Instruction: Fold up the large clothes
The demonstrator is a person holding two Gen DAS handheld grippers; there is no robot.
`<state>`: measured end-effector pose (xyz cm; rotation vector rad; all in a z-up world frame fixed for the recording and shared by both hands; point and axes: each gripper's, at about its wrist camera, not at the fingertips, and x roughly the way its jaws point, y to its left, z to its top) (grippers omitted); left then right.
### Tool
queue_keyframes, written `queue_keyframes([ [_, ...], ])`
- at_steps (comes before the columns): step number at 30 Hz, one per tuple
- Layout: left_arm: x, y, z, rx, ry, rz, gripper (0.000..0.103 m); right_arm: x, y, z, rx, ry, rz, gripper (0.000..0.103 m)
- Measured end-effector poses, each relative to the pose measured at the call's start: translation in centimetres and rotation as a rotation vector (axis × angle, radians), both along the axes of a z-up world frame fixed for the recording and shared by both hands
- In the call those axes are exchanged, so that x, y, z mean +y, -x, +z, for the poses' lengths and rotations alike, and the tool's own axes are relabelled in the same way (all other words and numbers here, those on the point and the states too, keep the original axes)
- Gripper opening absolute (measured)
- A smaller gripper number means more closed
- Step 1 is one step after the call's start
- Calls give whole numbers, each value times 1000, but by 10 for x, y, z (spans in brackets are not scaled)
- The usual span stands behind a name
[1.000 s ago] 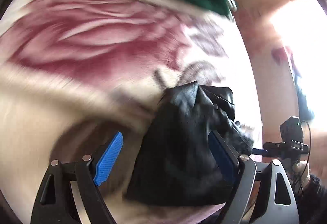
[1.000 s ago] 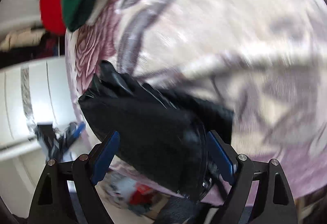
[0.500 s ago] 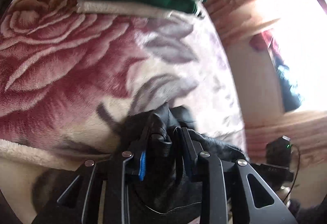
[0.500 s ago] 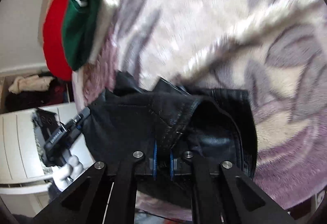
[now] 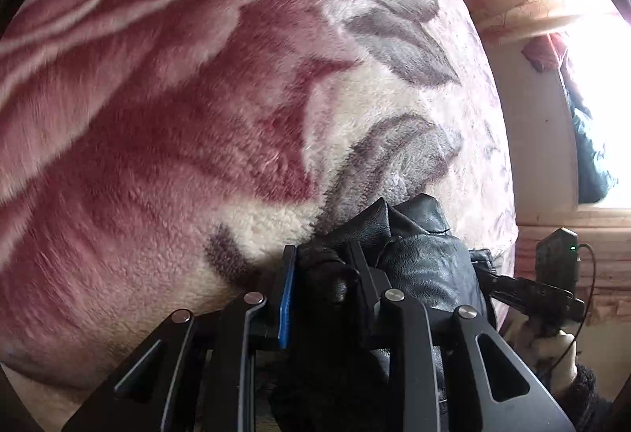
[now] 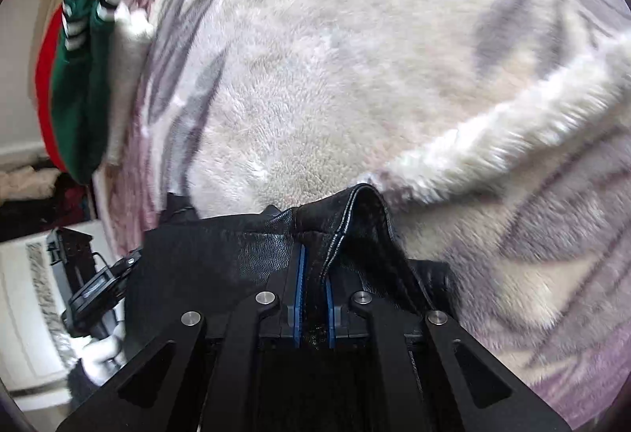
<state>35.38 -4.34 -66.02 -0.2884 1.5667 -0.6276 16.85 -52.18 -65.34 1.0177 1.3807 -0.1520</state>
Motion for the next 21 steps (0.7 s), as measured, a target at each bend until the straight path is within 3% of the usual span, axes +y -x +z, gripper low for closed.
queue_keyframes([
  [4, 1, -6, 20, 23, 36, 37, 28, -10, 1, -1, 38, -83, -33, 9],
  [6, 6, -7, 41, 29, 81, 45, 31, -17, 5, 8, 52, -101, -30, 37],
  [7, 9, -7, 50, 17, 97, 48, 42, -20, 9, 18, 59, -98, -17, 46],
  [8, 12, -4, 63, -10, 107, 47, 66, -22, 15, 32, 48, -87, -12, 60],
  [9, 16, -2, 72, -33, 114, 47, 77, -25, 22, 47, 38, -67, -12, 62],
  [10, 18, 1, 79, -56, 113, 48, 81, -25, 29, 66, 17, -25, -10, 62],
  [13, 35, 16, 98, -122, 56, 86, 81, -5, 38, 112, -52, 47, 16, 62],
  [16, 70, 38, 103, -174, -46, 160, 81, 44, 27, 142, -116, 9, 128, 62],
  [19, 113, 79, 94, -194, -214, 248, 81, 109, -9, 140, -122, -33, 298, 62],
  [21, 137, 110, 69, -169, -348, 266, 81, 143, -31, 127, -102, -45, 380, 62],
])
